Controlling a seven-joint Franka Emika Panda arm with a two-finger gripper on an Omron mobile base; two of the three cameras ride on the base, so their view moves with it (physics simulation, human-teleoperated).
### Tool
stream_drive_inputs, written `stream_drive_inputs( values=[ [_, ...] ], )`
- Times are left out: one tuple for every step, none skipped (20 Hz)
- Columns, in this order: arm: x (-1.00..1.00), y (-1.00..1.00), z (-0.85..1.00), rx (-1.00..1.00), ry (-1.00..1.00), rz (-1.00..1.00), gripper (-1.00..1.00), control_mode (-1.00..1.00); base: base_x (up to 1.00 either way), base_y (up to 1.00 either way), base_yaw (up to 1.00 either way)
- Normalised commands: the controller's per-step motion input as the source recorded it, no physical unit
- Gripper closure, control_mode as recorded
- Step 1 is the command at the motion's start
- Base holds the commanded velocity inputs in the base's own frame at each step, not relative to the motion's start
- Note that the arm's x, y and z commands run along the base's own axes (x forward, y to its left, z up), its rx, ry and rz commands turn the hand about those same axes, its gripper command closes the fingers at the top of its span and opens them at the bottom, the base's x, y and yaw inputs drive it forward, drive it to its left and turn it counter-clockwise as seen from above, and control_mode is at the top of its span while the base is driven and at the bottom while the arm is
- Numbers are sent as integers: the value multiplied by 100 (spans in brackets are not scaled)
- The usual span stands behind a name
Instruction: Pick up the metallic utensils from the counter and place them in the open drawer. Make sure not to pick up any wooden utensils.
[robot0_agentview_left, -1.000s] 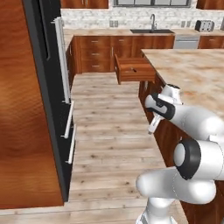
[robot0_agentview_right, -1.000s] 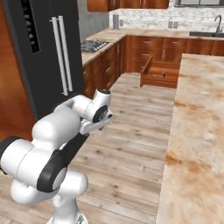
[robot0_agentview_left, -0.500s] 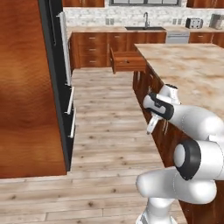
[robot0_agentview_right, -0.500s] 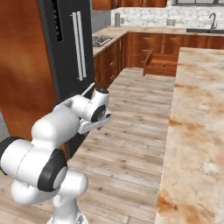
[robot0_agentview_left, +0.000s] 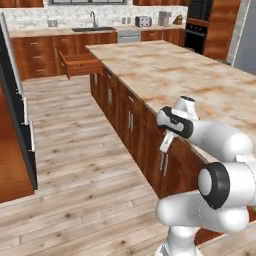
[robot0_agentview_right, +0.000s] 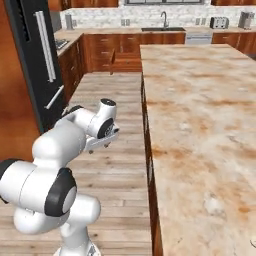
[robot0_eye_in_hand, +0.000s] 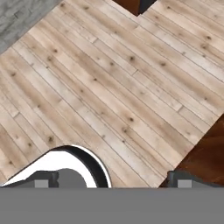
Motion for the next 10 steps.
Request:
stream_drive_inputs(
  values=[
    [0, 0, 0, 0, 0, 0, -100, 100, -100, 0, -64],
    [0, 0, 0, 0, 0, 0, -100, 100, -100, 0, -64],
    [0, 0, 0, 0, 0, 0, -100, 100, -100, 0, -65],
    [0, 0, 0, 0, 0, 0, -100, 100, -100, 0, -65],
    [0, 0, 0, 0, 0, 0, -100, 100, -100, 0, -65],
    [0, 0, 0, 0, 0, 0, -100, 100, -100, -3, -65],
    [0, 0, 0, 0, 0, 0, -100, 100, -98, -7, -66],
    [0, 0, 0, 0, 0, 0, -100, 100, -96, -9, -64],
    [0, 0, 0, 0, 0, 0, -100, 100, -95, -10, -64],
    [0, 0, 0, 0, 0, 0, -100, 100, -95, -11, -63]
  ],
)
